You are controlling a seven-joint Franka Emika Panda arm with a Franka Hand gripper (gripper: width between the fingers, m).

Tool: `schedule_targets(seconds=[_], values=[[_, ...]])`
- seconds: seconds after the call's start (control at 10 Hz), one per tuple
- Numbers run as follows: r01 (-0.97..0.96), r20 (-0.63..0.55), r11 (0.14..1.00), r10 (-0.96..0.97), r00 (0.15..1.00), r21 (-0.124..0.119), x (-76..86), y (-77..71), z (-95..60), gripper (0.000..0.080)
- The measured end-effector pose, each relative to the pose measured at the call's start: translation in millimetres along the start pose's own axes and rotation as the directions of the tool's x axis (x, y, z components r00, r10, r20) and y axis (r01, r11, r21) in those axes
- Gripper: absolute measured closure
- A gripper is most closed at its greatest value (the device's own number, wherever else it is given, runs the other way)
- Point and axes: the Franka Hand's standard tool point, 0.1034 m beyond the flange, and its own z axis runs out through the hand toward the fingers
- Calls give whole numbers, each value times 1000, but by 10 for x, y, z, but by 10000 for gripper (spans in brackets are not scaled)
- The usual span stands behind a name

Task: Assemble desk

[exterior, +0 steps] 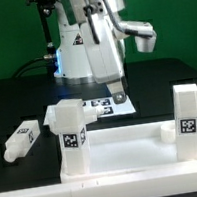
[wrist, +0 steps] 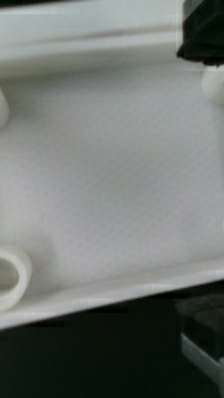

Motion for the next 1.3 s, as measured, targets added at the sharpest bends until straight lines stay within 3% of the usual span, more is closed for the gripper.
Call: schedule_targets(seconds=[0.4, 0.5, 0.6, 0.7, 0.9, 1.0, 1.3], values=[[9, 1, 1000, -9, 1000, 2, 8, 4, 11, 151], [24, -25, 999, -23, 999, 42, 81, 44, 62, 151], [50, -58, 997, -46, 997, 66, 193, 197, 180, 151], [69, -74, 995, -64, 995, 70, 232, 294, 286, 151], [82, -87, 996, -79, 993, 27, 169, 470, 553, 151], [78, -93, 997, -76, 993, 20, 191, 519, 654, 151], [78, -104, 997, -79, 991, -17, 234, 549, 857, 151]])
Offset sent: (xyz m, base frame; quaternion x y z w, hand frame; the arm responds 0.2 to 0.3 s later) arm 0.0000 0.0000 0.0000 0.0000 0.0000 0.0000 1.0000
